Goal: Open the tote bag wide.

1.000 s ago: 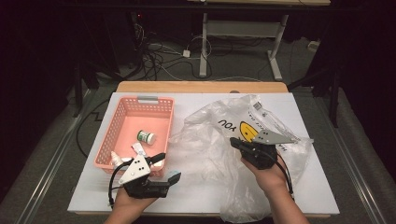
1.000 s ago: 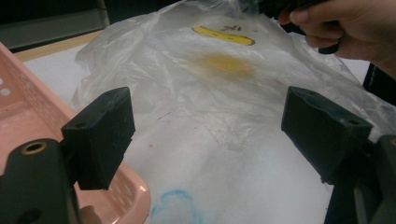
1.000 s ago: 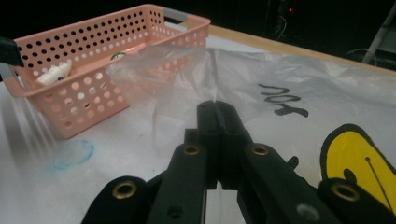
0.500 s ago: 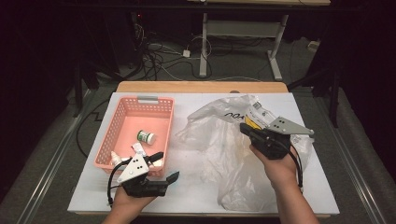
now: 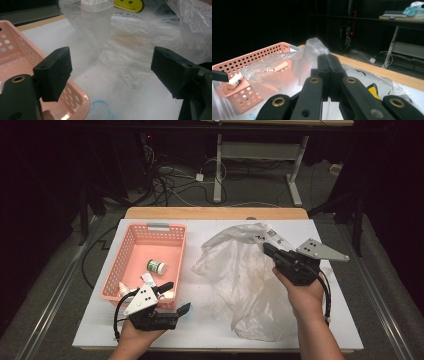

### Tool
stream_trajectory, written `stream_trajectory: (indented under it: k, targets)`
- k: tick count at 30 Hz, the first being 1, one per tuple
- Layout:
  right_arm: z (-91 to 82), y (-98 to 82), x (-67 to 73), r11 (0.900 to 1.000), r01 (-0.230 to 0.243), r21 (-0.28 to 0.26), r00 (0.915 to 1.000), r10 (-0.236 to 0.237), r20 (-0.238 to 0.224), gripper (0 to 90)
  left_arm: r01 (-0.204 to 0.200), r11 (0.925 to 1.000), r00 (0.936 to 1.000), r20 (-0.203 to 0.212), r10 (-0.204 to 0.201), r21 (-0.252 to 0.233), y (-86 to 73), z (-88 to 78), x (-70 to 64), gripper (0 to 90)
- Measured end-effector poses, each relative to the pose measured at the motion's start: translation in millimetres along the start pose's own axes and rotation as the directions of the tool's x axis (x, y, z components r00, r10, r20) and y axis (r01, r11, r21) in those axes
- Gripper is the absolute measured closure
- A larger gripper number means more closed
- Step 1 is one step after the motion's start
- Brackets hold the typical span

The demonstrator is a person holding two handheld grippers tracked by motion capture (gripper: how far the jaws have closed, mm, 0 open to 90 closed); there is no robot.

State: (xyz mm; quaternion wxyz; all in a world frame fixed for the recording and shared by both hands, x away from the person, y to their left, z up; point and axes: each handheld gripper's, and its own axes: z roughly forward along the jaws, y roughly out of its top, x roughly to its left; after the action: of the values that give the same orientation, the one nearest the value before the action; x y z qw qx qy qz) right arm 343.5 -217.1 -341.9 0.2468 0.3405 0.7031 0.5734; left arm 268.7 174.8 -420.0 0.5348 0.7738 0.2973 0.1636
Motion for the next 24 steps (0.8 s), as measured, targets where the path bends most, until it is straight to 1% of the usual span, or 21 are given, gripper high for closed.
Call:
stream_trajectory:
  k: [1,3,4,6,8,9,12,15,16,17,19,20,21,22,24]
  targets:
    - [0.0,0.0,0.0,1.000,0.000,0.000,1.0000,0.000,0.000,90.0,0.000,1.0000,1.0000,0.000,0.000,0.000,0.0,0.0,0.0,16.6]
    - [2.2,-7.1,-1.3,1.000,-0.017,0.004,0.9999,0.017,-0.001,90.0,0.002,1.0000,1.0000,-0.005,-0.002,0.003,0.2,-0.8,1.4,16.6]
    - [5.5,-11.4,-2.2,1.000,-0.014,0.026,0.9999,0.014,-0.001,90.0,0.002,1.0000,1.0000,-0.007,-0.002,0.002,0.4,-1.4,2.0,16.6]
    - [6.9,-14.6,-3.6,0.999,-0.020,0.032,0.9998,0.020,-0.001,90.0,-0.002,1.0000,0.9999,-0.013,0.002,0.001,1.0,-3.1,2.8,16.5]
    - [7.5,-16.0,-3.9,0.999,-0.019,0.036,0.9998,0.019,-0.001,90.0,-0.008,1.0000,0.9998,-0.019,0.008,0.001,1.7,-5.3,3.9,16.2]
    - [7.5,-16.2,-3.4,0.999,-0.014,0.039,0.9999,0.014,0.004,90.0,-0.007,1.0000,0.9997,-0.023,0.007,0.000,2.0,-6.5,4.8,14.5]
    - [6.9,-16.2,-2.9,0.999,-0.001,0.041,1.0000,0.001,0.007,90.0,-0.002,1.0000,0.9990,-0.045,0.002,-0.003,3.2,-11.3,8.9,14.5]
    - [5.7,-16.5,-3.5,0.999,-0.001,0.044,1.0000,0.001,-0.001,90.0,0.003,1.0000,0.9980,-0.064,-0.004,-0.002,3.9,-15.7,13.8,14.0]
    - [5.4,-16.7,-3.8,0.999,0.004,0.045,1.0000,-0.004,-0.003,90.0,0.008,1.0000,0.9971,-0.076,-0.007,0.003,4.0,-16.5,15.8,12.4]
    - [4.8,-17.1,-4.1,0.999,0.009,0.046,0.9999,-0.008,-0.007,90.0,0.015,0.9999,0.9964,-0.084,-0.014,0.007,3.9,-17.4,18.1,8.8]
    - [4.6,-17.6,-4.2,0.999,0.012,0.048,0.9999,-0.012,-0.006,90.0,0.026,0.9996,0.9952,-0.095,-0.025,0.006,3.3,-19.4,22.0,8.1]
    - [4.6,-17.6,-4.2,0.999,0.012,0.048,0.9999,-0.012,-0.006,90.0,0.029,0.9996,0.9940,-0.105,-0.028,0.007,3.3,-20.5,23.8,8.1]
    - [4.8,-18.3,-4.2,0.999,0.010,0.051,0.9999,-0.009,-0.009,90.0,0.037,0.9992,0.9914,-0.126,-0.035,0.015,3.8,-21.9,27.6,3.1]
    - [4.8,-18.3,-4.2,0.999,0.010,0.051,0.9999,-0.009,-0.009,90.0,0.037,0.9992,0.9914,-0.126,-0.035,0.015,3.8,-21.9,27.6,1.8]
    - [4.6,-19.0,-4.9,0.998,0.012,0.053,0.9998,-0.012,-0.013,90.0,0.053,0.9984,0.9881,-0.146,-0.050,0.021,3.8,-23.4,32.2,0.0]
